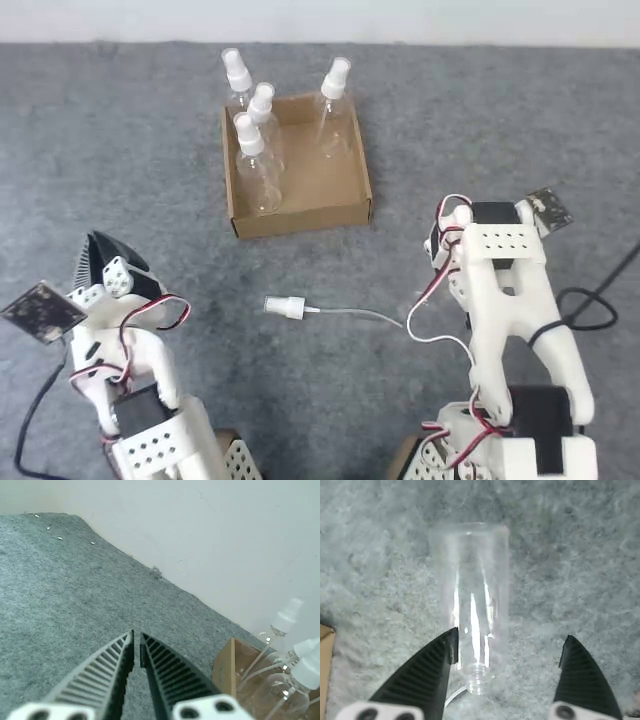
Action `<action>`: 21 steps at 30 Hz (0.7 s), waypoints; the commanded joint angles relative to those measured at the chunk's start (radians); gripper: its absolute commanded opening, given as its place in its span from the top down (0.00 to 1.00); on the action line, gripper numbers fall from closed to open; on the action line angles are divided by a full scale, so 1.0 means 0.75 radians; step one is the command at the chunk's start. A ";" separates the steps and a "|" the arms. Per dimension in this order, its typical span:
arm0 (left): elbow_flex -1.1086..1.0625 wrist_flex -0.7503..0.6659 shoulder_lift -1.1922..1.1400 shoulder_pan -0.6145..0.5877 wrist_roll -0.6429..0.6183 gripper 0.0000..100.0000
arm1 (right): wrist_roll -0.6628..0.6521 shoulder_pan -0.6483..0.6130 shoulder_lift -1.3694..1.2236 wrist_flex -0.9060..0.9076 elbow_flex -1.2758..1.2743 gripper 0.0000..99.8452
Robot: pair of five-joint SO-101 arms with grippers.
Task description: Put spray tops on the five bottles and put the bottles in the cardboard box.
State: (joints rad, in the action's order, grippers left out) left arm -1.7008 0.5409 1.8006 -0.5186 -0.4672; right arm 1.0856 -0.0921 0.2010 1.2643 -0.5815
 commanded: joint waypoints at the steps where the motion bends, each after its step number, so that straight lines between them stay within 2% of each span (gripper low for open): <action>1: 0.019 0.006 0.000 -0.006 -0.002 0.98 | 0.012 -0.030 0.083 -0.017 0.020 0.73; 21: 0.019 0.006 -0.002 -0.006 -0.002 0.98 | 0.012 -0.058 0.083 -0.003 0.231 0.73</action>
State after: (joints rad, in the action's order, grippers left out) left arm -1.7008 0.5409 1.8006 -0.5186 -0.4672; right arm 1.0856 -0.1243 0.2010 1.2643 -0.4772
